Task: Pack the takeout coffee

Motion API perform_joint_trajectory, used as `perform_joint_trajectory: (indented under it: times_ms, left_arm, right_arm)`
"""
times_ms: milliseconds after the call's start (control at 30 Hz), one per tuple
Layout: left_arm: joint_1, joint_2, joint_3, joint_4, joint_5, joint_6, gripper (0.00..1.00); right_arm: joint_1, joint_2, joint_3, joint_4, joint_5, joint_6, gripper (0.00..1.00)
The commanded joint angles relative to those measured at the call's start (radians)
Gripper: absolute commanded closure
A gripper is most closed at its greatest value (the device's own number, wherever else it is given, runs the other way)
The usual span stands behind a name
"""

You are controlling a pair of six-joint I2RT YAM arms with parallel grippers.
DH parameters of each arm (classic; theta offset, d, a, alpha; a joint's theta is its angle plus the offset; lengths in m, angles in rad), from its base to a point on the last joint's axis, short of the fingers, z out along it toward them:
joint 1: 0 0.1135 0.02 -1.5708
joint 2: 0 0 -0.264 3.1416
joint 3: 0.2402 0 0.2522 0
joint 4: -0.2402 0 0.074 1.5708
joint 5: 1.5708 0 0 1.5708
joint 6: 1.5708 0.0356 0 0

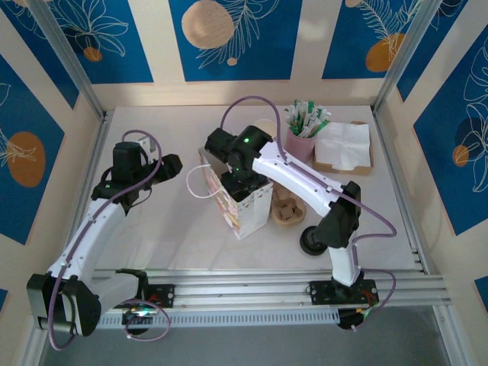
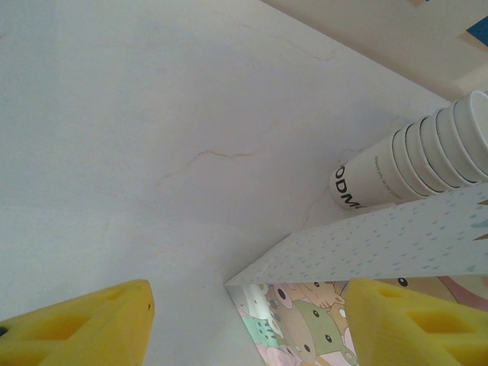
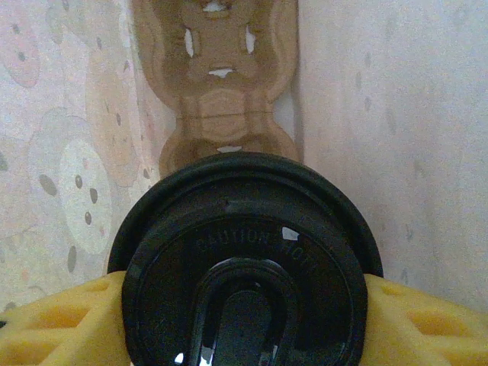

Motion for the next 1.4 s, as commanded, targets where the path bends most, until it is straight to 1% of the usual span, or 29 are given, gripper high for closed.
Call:
perform_joint_trajectory:
  times_ms: [0, 567, 1367]
  left_arm:
    - [0.003, -0.003, -0.003, 0.010, 0.020, 0.014, 0.33]
    - [0.002, 0.009, -0.005, 0.012, 0.031, 0.020, 0.32]
    - [0.003, 0.015, -0.008, 0.012, 0.029, 0.021, 0.31]
  right_arm:
    - [-0.005, -0.033, -0.023, 0.004, -0.028, -0.017, 0.44]
    - [-0.014, -0.055, -0.102, 0.055, -0.063, -0.051, 0.43]
    - [-0.021, -0.053, -0.213, 0.116, -0.060, -0.025, 0.43]
